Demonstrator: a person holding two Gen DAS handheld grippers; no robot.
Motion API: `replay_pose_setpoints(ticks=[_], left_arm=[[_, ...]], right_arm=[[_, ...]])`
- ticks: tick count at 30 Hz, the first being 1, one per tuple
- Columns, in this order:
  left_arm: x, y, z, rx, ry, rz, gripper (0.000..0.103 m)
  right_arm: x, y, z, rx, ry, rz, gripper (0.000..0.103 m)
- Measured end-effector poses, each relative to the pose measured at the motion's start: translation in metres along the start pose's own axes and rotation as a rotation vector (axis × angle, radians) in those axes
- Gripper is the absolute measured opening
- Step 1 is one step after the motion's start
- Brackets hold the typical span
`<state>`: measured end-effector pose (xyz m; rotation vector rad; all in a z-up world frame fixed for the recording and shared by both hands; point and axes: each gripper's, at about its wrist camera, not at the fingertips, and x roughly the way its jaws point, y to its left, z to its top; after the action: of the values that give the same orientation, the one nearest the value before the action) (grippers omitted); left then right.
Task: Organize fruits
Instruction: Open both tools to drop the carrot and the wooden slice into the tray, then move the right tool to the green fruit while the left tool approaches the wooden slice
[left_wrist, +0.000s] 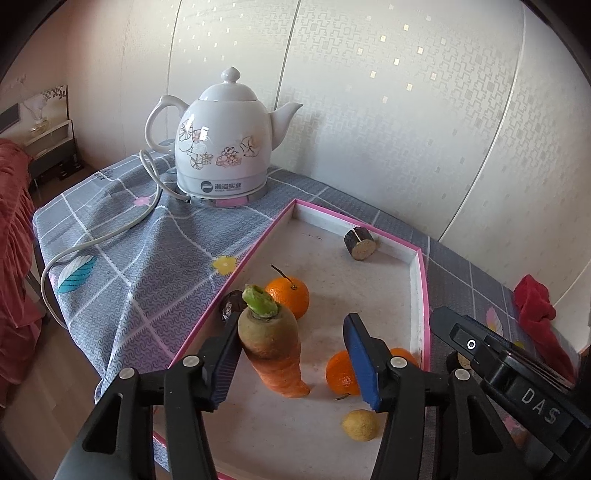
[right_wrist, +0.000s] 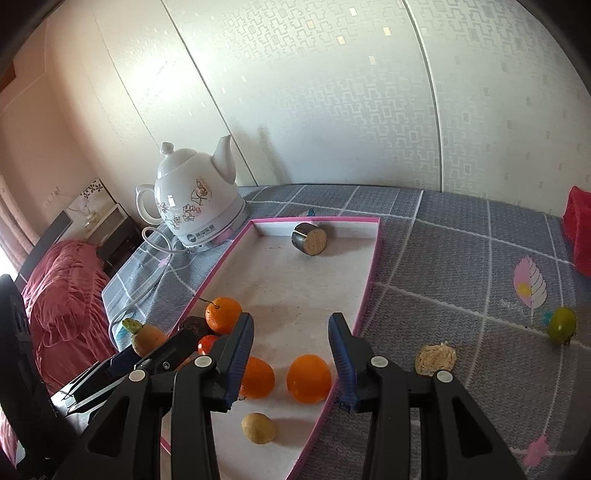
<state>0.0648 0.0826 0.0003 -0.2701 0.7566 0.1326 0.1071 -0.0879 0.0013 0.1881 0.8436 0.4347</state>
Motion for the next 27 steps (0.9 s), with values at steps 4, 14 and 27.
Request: replay_pose_setpoints(ticks=[4,14,27], left_arm=[[-0.002,-0.001,0.0,0.005,-0.011,0.01,0.061],[-0.007,-0.004,0.0,0.017,-0.042,0.03,0.064],[-0.014,-0.002,0.004,0.006,-0.092,0.041,0.075]], right_arm=[[0.0,-0.002,-0.001,-0.001,0.008,-0.016,0.043],[-0.005,-0.011,-0.003,0.012,0.003,-0.05,0.043],[-0.011,-0.019,-0.006,0.004,0.004,-0.09,0.043]])
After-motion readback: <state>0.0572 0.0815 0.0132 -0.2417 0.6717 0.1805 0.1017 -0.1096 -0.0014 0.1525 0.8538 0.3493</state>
